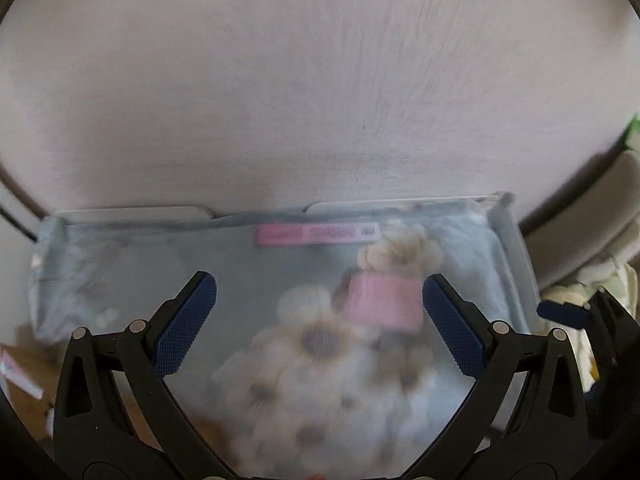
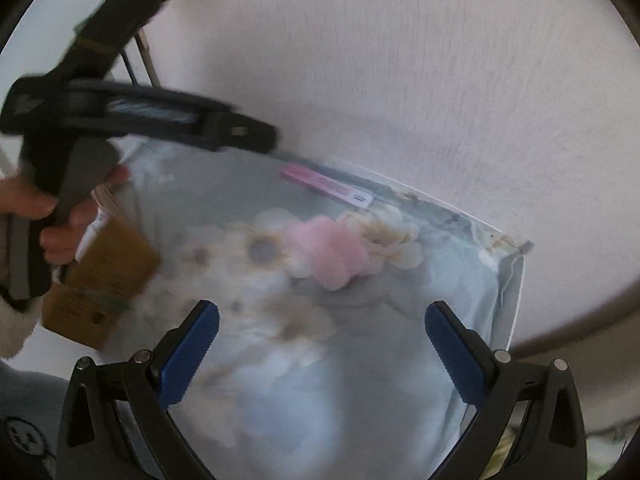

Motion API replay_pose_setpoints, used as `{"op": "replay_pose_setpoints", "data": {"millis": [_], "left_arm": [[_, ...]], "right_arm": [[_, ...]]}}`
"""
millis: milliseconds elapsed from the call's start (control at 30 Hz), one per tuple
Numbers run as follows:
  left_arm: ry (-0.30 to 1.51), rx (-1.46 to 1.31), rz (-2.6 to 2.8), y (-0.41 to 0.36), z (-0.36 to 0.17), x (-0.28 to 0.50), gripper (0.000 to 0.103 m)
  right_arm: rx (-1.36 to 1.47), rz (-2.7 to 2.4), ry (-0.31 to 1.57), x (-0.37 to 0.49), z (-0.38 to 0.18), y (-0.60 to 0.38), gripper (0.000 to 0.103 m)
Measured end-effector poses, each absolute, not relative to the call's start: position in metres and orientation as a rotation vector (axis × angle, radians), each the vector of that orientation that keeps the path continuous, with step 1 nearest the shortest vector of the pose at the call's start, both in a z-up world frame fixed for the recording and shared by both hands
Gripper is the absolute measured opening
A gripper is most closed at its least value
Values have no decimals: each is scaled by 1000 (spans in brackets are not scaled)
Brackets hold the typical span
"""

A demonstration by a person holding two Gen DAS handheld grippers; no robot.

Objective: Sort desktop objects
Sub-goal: 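Grasp the pink fluffy pad with the right tool while the left tool approaches the pink box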

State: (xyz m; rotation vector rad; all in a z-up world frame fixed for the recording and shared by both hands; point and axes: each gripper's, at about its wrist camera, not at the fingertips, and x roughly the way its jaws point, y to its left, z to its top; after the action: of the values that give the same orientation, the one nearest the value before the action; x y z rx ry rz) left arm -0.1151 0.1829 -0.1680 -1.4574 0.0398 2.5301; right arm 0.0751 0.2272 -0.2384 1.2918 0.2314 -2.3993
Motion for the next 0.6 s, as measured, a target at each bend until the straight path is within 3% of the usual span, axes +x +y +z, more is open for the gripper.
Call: {"op": "replay_pose_setpoints", "data": {"millis": [267, 600], "left_arm": [[68, -1511, 2545, 216, -235, -160, 103], [82, -1544, 2557, 233, -262, -183, 103]], "right_arm": [[1223, -2324, 281, 42, -289, 230, 103], [1167, -2262, 313, 22, -314, 224, 103]]}}
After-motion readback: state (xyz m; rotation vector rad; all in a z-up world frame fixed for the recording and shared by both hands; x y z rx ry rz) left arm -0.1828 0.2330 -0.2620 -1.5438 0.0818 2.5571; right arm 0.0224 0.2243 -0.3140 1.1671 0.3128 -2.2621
